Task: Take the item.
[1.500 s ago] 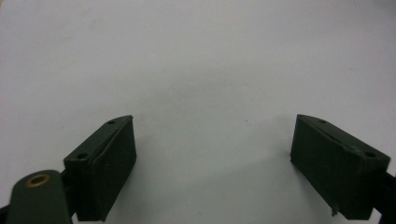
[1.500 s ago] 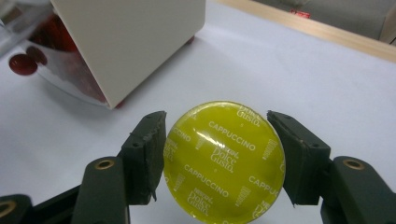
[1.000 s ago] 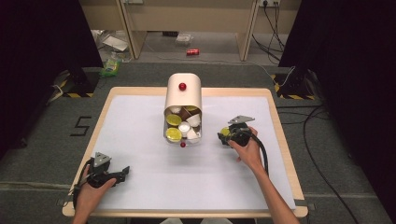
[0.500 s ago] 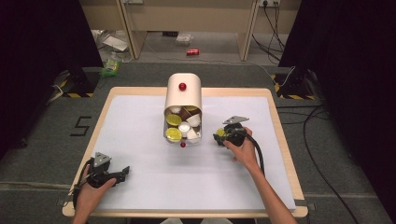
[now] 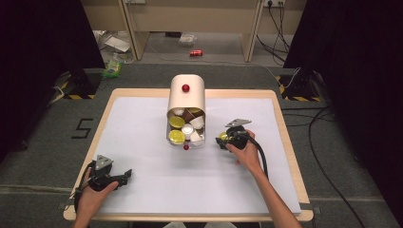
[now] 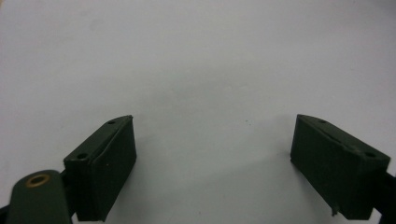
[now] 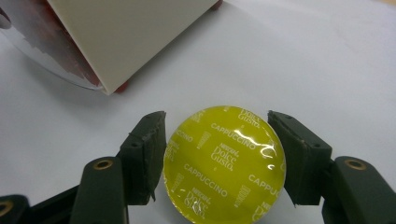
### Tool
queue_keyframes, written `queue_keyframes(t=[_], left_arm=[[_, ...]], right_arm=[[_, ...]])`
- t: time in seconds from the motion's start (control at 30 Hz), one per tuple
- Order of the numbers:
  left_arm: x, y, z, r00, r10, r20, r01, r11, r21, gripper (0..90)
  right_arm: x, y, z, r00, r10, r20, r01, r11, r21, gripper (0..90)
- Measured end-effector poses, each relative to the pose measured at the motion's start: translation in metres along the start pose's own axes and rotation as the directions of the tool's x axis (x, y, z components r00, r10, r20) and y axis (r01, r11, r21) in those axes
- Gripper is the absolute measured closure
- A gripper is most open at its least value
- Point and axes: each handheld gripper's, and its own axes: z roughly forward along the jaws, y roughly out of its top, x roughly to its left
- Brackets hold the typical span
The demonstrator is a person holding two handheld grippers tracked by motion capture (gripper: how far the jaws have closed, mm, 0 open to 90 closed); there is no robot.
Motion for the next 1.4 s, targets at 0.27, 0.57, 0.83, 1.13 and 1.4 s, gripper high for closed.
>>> queue_keyframes(t=[0.27, 0.57, 0.83, 1.13, 1.4], left_arm=[[0.0, 0.0, 0.0, 1.0, 0.0, 0.0, 0.0, 1.0, 0.0, 13.5], [0.0, 0.0, 0.0, 1.0, 0.0, 0.0, 0.0, 1.0, 0.0, 13.5], [0.0, 0.0, 0.0, 1.0, 0.0, 0.0, 0.0, 1.0, 0.0, 13.6], [0.0, 0.0, 0.0, 1.0, 0.0, 0.0, 0.0, 1.0, 0.0, 13.6], [0.0, 0.0, 0.0, 1.0, -0.001, 0.0, 0.001, 1.0, 0.0, 13.6]], right_arm=[[-0.001, 0.001, -0.003, 0.9999, 0.011, -0.002, -0.011, 1.0, -0.014, 32.7], [-0.002, 0.006, -0.013, 0.9997, 0.024, -0.01, -0.025, 0.998, -0.055, 28.9], [-0.003, 0.009, -0.021, 0.9997, 0.024, -0.004, -0.024, 0.997, -0.076, 27.7], [0.0, 0.011, -0.029, 0.9998, 0.015, -0.012, -0.016, 0.996, -0.086, 26.3], [0.004, 0.01, -0.042, 0.9998, -0.003, -0.019, 0.001, 0.996, -0.092, 25.1]])
